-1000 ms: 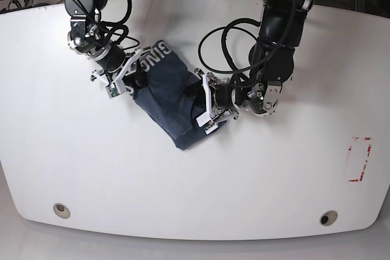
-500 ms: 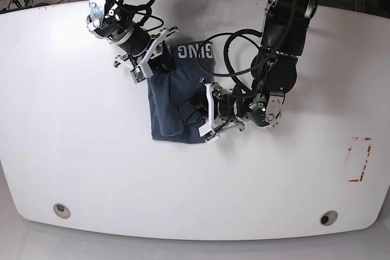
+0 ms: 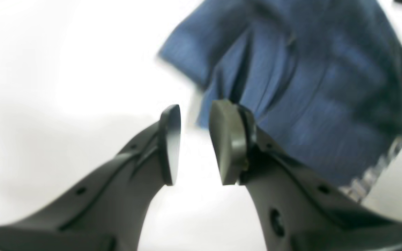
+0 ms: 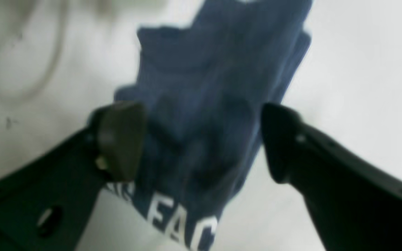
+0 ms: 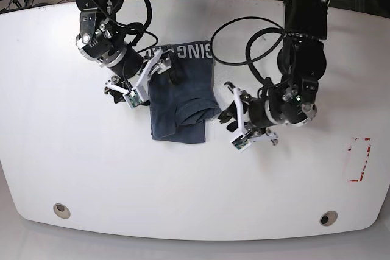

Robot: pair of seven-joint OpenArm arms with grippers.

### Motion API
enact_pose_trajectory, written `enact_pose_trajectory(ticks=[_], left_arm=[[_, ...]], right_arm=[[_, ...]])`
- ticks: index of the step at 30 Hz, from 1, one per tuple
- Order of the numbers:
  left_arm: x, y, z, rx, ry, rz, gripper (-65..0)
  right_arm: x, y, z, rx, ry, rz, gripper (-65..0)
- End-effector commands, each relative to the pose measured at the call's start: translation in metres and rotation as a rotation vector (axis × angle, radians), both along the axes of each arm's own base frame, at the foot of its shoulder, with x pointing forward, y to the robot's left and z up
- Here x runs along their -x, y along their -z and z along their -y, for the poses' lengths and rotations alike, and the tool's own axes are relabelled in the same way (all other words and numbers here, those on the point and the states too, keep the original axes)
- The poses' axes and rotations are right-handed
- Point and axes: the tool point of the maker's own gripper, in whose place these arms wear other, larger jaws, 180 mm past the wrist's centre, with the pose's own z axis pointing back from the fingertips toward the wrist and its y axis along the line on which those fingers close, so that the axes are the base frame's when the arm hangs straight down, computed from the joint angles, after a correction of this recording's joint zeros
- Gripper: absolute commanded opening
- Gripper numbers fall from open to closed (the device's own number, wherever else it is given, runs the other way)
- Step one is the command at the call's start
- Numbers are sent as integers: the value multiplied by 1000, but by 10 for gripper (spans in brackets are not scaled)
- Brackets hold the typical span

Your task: Fold the T-shirt properly

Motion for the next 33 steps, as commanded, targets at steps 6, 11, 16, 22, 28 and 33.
enact_pose_trajectory(ticks=[6, 11, 16, 22, 28, 33], left_arm=[[3, 0, -62, -21, -139, 14, -485], [12, 13, -99, -24, -245, -23, -485], [27, 27, -118, -28, -301, -65, -485], [37, 37, -129, -30, -334, -95, -485], [45, 44, -129, -33, -334, -117, -485], [52, 51, -128, -34, -333, -136, -485]], right_arm=[[-55, -12, 4, -20, 12, 56, -117], [-80, 4, 11, -30, 29, 4, -117], [-90, 15, 13, -34, 32, -32, -117], [-96, 14, 8, -50, 28, -37, -212], [-95, 8, 6, -51, 20, -18, -487], [-95, -3, 0, -60, 13, 13, -650]])
